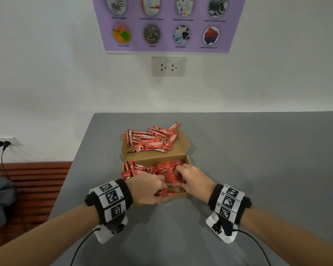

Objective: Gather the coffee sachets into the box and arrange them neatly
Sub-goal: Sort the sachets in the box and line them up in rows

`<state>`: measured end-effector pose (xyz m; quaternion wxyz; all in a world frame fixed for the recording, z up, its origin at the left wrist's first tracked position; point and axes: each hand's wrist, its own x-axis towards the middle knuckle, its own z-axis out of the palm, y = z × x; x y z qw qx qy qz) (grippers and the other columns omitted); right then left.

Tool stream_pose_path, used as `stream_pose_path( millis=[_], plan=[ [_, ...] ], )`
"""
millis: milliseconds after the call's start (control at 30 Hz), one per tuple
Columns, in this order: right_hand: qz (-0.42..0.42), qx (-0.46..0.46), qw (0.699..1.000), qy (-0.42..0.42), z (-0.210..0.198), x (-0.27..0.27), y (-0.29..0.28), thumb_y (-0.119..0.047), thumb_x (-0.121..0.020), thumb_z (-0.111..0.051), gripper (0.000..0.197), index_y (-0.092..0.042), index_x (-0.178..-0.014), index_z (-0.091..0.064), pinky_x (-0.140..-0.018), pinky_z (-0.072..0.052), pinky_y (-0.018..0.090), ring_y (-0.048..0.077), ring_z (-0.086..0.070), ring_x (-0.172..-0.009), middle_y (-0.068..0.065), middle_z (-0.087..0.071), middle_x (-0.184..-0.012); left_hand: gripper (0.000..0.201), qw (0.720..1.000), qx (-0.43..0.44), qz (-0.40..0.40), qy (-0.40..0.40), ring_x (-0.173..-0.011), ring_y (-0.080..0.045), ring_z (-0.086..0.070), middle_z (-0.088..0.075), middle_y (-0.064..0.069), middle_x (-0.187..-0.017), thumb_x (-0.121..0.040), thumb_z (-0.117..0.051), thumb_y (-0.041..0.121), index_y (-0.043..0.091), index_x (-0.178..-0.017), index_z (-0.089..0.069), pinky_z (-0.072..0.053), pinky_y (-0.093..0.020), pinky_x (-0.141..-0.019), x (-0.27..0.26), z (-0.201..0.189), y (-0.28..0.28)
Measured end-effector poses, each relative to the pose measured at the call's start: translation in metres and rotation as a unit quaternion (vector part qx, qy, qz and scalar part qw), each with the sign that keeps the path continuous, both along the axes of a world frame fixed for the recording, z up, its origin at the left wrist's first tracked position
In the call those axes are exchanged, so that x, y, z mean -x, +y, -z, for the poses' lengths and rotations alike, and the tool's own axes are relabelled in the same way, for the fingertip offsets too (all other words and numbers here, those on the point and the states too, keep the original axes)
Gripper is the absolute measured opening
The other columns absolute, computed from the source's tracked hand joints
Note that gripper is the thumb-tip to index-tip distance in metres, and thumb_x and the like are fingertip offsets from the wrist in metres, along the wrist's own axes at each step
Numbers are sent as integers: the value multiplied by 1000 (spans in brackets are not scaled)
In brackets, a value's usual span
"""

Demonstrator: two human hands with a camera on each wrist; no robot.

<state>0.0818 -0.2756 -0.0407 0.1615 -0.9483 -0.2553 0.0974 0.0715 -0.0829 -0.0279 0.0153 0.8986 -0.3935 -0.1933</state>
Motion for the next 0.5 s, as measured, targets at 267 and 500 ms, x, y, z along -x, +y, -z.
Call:
stream_pose_path(
  millis=[267,500],
  plan=[
    [-1,3,1000,-3,0,0,-1,-14,-84,-61,23,-9,-105,-51,-80,-47,31,23,-56,-95,7,-55,-109,31,1000,19,8,-5,-96,-19,-60,-62,-2,-111,-95,-44,32,11,-113,-59,-48,-33,-89,3,1,-9],
    [-3,13,1000,-1,1,-1,-1,-16,-84,-64,28,-9,-107,-50,-82,-47,33,24,-55,-98,7,-55,-111,30,996,82,-19,-7,-91,-18,-63,-65,-3,-109,-96,-45,32,15,-120,-51,-49,-30,-85,6,4,-1]
  ],
)
